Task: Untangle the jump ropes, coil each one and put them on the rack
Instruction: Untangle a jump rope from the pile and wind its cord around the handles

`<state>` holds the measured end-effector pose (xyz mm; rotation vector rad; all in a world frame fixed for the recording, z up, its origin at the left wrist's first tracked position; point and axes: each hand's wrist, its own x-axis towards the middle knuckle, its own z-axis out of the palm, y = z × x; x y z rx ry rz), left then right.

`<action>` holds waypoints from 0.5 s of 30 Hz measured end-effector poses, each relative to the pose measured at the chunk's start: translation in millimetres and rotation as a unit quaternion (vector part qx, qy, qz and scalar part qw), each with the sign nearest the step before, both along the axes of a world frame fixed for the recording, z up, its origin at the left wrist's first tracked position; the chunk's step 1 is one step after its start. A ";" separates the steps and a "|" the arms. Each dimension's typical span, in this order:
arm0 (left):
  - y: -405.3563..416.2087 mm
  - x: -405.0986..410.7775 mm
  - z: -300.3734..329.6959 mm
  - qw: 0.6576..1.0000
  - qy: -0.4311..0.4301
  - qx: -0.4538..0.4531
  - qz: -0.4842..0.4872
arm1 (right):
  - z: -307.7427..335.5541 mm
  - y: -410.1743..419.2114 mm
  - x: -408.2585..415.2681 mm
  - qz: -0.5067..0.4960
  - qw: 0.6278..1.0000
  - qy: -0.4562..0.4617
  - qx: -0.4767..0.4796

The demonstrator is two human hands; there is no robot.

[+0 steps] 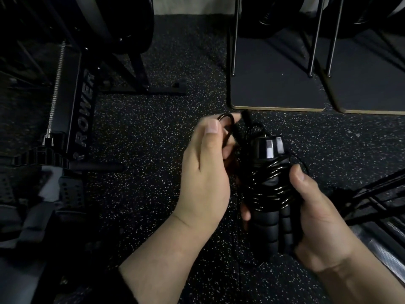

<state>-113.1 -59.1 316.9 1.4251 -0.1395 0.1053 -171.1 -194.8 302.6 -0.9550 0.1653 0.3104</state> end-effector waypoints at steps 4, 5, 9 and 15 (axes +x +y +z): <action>-0.1 0.5 -1.0 1.000 -0.016 0.022 0.003 | 0.9 -1.1 0.7 -0.010 1.000 -0.008 -0.002; 0.2 0.3 -1.4 0.999 -0.023 0.029 0.002 | 1.2 -1.5 1.0 -0.009 1.000 -0.013 -0.007; 2.1 2.3 -0.5 0.999 -0.012 0.032 0.005 | 2.9 -1.9 1.5 0.001 0.999 -0.021 -0.027; 4.6 2.6 2.6 0.999 0.004 0.037 -0.027 | 2.5 -2.0 1.4 -0.020 0.998 -0.016 -0.055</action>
